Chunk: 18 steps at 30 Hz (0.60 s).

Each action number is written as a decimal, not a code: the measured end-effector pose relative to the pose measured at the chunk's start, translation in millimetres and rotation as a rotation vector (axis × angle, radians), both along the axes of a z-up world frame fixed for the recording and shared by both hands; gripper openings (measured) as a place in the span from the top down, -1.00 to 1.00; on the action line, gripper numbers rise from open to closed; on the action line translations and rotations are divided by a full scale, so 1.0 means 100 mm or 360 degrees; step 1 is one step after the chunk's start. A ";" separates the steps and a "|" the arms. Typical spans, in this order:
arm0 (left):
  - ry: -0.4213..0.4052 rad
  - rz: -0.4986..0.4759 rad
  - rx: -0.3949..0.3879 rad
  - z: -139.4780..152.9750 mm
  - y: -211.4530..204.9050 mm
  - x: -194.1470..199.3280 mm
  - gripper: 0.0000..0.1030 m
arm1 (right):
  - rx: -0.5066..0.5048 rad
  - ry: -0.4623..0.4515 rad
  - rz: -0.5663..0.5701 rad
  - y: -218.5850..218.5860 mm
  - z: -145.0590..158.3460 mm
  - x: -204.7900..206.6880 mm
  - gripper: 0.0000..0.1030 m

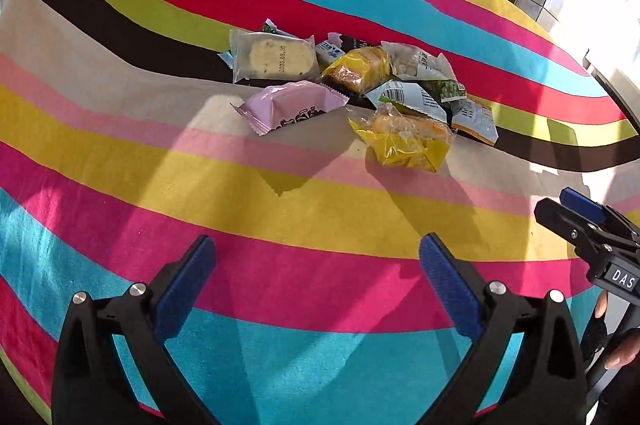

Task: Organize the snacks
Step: 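Move both open grippers back over the snack pile, then grasp the white printed snack bag with the right gripper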

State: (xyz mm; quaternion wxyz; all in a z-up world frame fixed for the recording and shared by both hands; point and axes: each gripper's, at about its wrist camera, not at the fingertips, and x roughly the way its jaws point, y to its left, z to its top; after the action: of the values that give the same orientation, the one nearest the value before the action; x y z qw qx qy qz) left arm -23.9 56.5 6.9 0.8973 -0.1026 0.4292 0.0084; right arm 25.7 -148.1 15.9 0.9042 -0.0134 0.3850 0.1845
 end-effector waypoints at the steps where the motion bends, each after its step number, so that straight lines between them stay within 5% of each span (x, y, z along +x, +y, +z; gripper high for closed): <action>1: -0.0017 0.0001 -0.0034 0.01 0.02 -0.01 -0.96 | -0.0053 -0.0025 0.0021 0.05 0.00 0.12 -0.68; 8: -0.0070 0.0005 -0.0147 0.03 0.13 -0.07 -0.96 | -0.0196 -0.0012 0.0270 0.19 -0.11 0.96 -0.68; 14: -0.0068 0.0008 -0.0140 0.03 0.12 -0.06 -0.96 | 0.0085 0.0151 0.0390 0.15 -0.05 1.53 -0.70; 18: -0.0066 0.0007 -0.0139 0.02 0.12 -0.06 -0.96 | 0.0110 0.0251 0.0531 0.24 -0.13 1.56 -0.74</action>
State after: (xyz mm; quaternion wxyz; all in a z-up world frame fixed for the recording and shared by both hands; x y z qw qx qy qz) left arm -30.0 68.9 9.2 0.9007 -0.1428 0.4101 -0.0105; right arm 182.0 -124.0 2.4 0.8280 -0.0314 0.4406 0.3455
